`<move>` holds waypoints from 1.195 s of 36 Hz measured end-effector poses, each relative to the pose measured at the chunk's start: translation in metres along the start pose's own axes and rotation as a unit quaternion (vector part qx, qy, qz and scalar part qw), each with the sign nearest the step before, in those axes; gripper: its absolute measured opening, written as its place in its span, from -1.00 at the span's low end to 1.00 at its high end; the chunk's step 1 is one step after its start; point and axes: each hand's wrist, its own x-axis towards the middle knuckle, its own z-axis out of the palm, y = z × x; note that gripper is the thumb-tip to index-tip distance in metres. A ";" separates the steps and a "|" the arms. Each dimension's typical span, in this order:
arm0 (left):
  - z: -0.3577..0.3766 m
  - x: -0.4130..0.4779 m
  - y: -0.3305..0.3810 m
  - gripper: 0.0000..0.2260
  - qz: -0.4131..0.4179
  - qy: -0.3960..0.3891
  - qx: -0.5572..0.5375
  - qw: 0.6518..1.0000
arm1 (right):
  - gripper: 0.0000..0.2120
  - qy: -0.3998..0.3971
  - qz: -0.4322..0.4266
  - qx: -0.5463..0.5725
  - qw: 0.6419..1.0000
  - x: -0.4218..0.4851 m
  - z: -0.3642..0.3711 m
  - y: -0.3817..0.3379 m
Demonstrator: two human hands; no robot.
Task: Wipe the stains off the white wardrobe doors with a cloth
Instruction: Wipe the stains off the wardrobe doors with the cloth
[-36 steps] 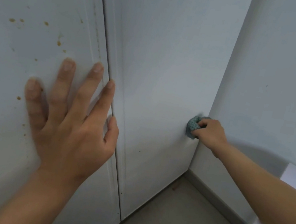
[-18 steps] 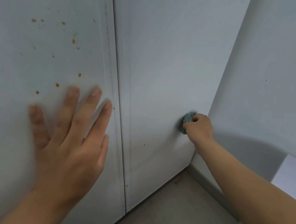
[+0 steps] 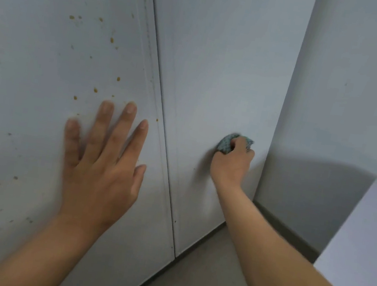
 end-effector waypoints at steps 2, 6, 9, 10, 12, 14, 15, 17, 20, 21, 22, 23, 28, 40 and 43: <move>0.000 0.000 0.001 -0.37 0.001 0.004 0.004 1.000 | -0.61 -0.013 -0.069 -0.010 0.998 -0.023 0.009 0.014; 0.000 0.000 0.000 -0.35 0.007 0.004 0.011 1.000 | -0.65 -0.056 -0.117 -0.048 0.990 -0.050 0.018 0.058; 0.002 0.000 0.000 -0.35 0.005 0.007 0.017 1.000 | -0.67 -0.061 -0.027 0.016 0.998 -0.043 0.014 0.062; 0.002 0.000 0.000 -0.36 0.004 0.010 0.016 1.000 | -0.68 -0.045 -0.022 0.035 0.998 -0.039 0.011 0.058; 0.003 0.000 0.000 -0.37 0.003 0.012 0.014 1.000 | -0.71 -0.005 -0.046 0.076 0.996 -0.032 0.008 0.044; 0.004 -0.001 0.001 -0.38 0.000 0.015 0.014 1.000 | -0.72 0.015 -0.073 0.102 0.992 -0.030 0.007 0.031; 0.004 -0.002 0.001 -0.38 -0.002 0.018 0.015 1.000 | -0.72 0.014 -0.085 0.107 0.990 -0.032 0.009 0.027; 0.006 -0.004 0.001 -0.38 -0.003 0.019 0.017 1.000 | -0.69 0.003 -0.118 0.094 0.989 -0.039 0.015 0.032; 0.008 -0.006 0.001 -0.39 -0.001 0.026 0.033 0.999 | -0.68 -0.013 -0.151 0.078 0.985 -0.049 0.023 0.049; 0.009 -0.005 0.002 -0.40 -0.001 0.029 0.037 0.999 | -0.70 -0.012 -0.143 0.073 0.987 -0.049 0.024 0.052; 0.010 -0.005 0.002 -0.41 -0.002 0.031 0.039 0.999 | -0.72 -0.004 -0.134 0.069 0.989 -0.047 0.024 0.051; 0.010 -0.005 0.002 -0.41 -0.005 0.034 0.038 0.999 | -0.73 0.009 -0.137 0.069 0.988 -0.045 0.022 0.046; 0.013 -0.005 0.003 -0.43 -0.003 0.042 0.040 0.998 | -0.68 0.021 -0.233 0.152 0.960 -0.044 0.010 -0.010; 0.016 -0.008 0.005 -0.47 -0.009 0.056 0.038 0.998 | -0.68 0.051 -0.219 0.149 0.963 -0.103 0.055 0.072; 0.017 -0.006 0.006 -0.48 -0.010 0.063 0.039 0.997 | -0.69 0.048 -0.212 0.183 0.959 -0.096 0.045 0.042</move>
